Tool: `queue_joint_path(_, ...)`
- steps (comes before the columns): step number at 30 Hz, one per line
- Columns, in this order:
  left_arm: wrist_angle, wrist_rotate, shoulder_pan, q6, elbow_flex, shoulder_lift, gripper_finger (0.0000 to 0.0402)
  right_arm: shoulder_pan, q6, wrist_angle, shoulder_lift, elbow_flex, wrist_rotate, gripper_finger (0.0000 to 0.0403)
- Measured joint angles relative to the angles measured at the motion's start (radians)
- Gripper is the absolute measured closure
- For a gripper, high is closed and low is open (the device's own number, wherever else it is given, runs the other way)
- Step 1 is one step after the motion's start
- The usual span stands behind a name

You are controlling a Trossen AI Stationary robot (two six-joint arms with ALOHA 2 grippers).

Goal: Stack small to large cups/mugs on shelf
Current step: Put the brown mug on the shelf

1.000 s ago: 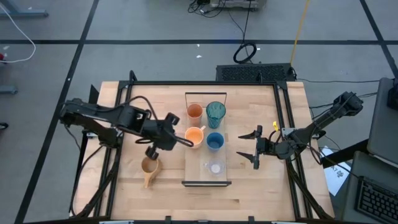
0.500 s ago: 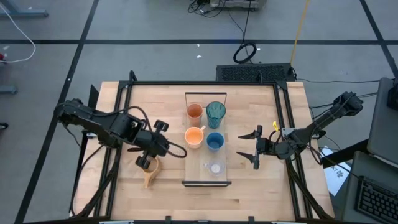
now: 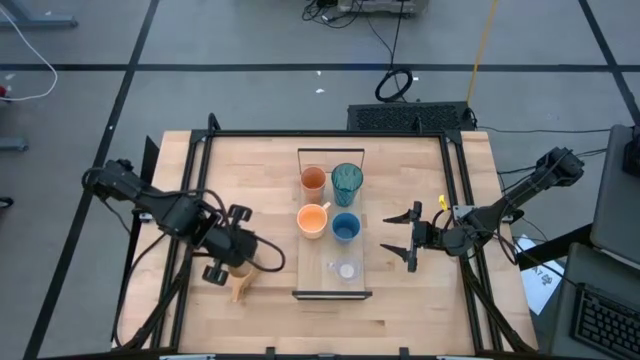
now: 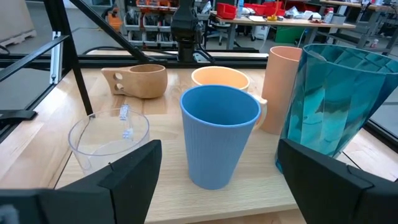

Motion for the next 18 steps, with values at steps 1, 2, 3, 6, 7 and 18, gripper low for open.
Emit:
queue_joint_path(1, -0.016, 0.000, -0.009, -0.024, 0.000, 0.000, 0.0314, 0.000, 0.000, 0.000, 0.000, 0.000, 0.000, 0.0092)
queue_joint_path(2, -0.028, 0.001, -0.018, -0.050, 0.000, 0.001, 0.0314, 0.000, 0.000, 0.000, 0.000, 0.000, 0.000, 0.0092)
queue_joint_path(3, -0.036, 0.000, -0.027, -0.078, 0.000, 0.001, 0.0314, 0.000, 0.000, 0.000, 0.000, 0.000, 0.000, 0.0092)
queue_joint_path(6, -0.047, 0.000, -0.058, -0.150, 0.000, 0.001, 0.0314, 0.000, 0.000, 0.000, 0.000, 0.000, 0.000, 0.0092)
queue_joint_path(7, -0.047, 0.000, -0.069, -0.173, 0.000, 0.001, 0.0314, 0.000, 0.000, 0.000, 0.000, 0.000, 0.000, 0.0092)
queue_joint_path(18, -0.070, -0.033, -0.149, -0.350, 0.000, 0.001, 0.0314, 0.000, 0.000, 0.000, 0.000, 0.000, 0.000, 0.0092)
